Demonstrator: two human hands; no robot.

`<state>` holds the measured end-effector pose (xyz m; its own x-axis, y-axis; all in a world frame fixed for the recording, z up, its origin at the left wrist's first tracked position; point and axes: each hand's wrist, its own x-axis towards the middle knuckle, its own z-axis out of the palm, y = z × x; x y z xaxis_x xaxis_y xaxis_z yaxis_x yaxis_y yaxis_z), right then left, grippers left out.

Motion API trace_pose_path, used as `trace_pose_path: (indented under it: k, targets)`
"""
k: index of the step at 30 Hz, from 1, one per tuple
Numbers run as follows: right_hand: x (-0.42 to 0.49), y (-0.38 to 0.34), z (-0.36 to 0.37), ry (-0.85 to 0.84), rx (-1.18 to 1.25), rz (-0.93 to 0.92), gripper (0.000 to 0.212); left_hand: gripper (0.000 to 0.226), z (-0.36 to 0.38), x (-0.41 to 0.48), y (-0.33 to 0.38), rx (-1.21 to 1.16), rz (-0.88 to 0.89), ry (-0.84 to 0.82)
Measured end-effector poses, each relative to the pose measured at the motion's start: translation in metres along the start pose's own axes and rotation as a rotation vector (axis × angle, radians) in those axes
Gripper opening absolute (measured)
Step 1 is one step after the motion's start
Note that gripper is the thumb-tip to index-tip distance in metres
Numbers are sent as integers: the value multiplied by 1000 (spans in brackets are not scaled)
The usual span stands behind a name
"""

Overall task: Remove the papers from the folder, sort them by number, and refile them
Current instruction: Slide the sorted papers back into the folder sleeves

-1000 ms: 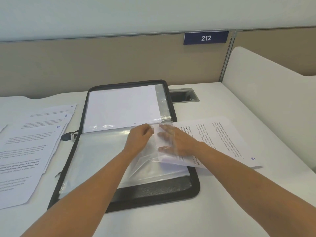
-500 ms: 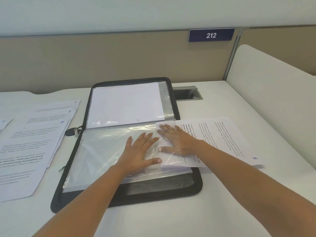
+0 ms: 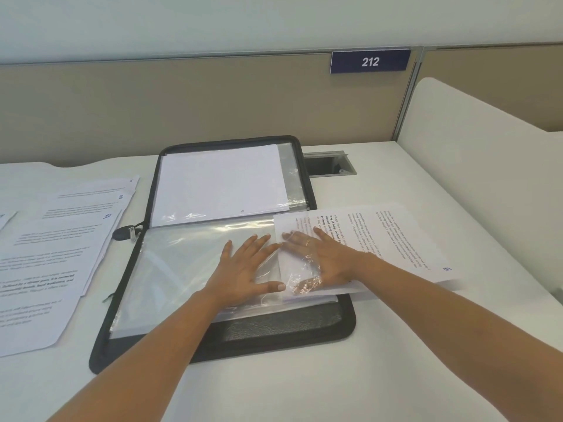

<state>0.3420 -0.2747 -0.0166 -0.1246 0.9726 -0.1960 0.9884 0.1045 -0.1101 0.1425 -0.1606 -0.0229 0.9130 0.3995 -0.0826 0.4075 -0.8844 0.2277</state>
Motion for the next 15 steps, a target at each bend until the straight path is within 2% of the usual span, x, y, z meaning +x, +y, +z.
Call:
trace_pose_path:
  k: [3,4,6,10,12,15]
  targets:
    - [1,-3,0,12,34,44,127,120,1,0,0,23,1,-3]
    - [0,-5,-1,8,36,51,122,120,1,-1,0,27,2,-4]
    - [-2,-9,-3,16,74,68,97,120,1,-1,0,31,2,-5]
    - [-5,-6,-3,160,364,187,56,116,0,-2,0,-18,-3,6]
    - [-8,-7,-2,211,393,232,48,114,-1,-3,0,-66,-15,21]
    - [-12,-20,0,220,427,246,52,114,-3,-1,0,-115,-25,19]
